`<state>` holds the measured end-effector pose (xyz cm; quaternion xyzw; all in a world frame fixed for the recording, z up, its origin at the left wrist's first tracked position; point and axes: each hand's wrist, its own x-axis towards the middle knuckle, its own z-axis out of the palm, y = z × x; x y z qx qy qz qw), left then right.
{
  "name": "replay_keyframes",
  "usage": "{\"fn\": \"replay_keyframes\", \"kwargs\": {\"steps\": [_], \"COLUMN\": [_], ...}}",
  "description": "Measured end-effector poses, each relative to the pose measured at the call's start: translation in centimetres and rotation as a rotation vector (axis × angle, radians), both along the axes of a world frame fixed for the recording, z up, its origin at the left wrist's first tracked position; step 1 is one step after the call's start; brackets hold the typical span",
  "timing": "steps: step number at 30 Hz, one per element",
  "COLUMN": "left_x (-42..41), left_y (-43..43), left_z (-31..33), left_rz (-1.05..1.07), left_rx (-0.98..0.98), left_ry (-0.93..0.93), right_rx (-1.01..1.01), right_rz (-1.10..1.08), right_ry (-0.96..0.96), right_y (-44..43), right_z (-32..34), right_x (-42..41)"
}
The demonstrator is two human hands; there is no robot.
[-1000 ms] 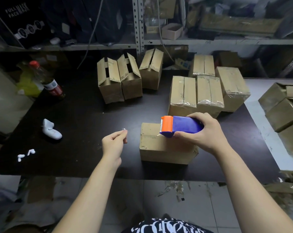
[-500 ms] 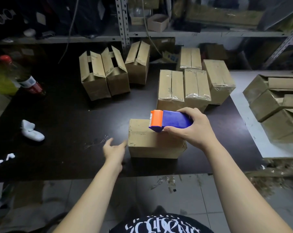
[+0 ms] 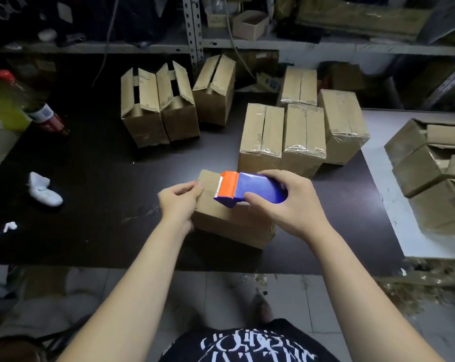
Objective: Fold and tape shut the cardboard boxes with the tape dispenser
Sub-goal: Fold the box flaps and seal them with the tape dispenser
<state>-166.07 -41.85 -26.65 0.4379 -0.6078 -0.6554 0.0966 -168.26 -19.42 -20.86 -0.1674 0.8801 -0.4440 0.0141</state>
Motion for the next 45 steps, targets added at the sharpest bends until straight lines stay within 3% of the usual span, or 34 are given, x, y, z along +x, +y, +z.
{"fn": "replay_keyframes", "kwargs": {"steps": [7, 13, 17, 21, 25, 29, 37, 45], "left_x": [-0.3, 0.3, 0.2, -0.2, -0.4, -1.0, -1.0, -1.5], "left_y": [0.0, 2.3, 2.2, 2.9, 4.8, 5.8, 6.4, 6.2], "left_z": [-0.4, -0.7, -0.4, -0.4, -1.0, -0.8, -1.2, -1.7], "left_rz": [0.021, -0.009, 0.02, -0.038, -0.01, 0.098, 0.026, 0.074], "left_rx": [-0.118, -0.435, -0.455, -0.683, -0.777, -0.661, -0.662, -0.528], "left_ry": [-0.004, 0.032, -0.004, -0.102, -0.124, -0.118, -0.086, -0.019], "right_rx": [0.071, 0.171, 0.221, 0.162, 0.148, 0.089, 0.097, 0.126], "right_rz": [0.156, 0.284, 0.254, 0.201, 0.183, 0.177, 0.197, 0.168], "right_ry": [-0.183, -0.159, -0.147, -0.228, -0.22, -0.244, -0.32, -0.331], "right_y": [2.3, 2.5, 4.4, 7.7, 7.5, 7.8, 8.5, 10.5], "right_z": [1.1, 1.4, 0.8, -0.2, -0.8, -1.4, -1.1, -1.5], "right_x": [-2.7, -3.0, -3.3, -3.3, -2.8, -2.6, -2.9, -1.8]}}
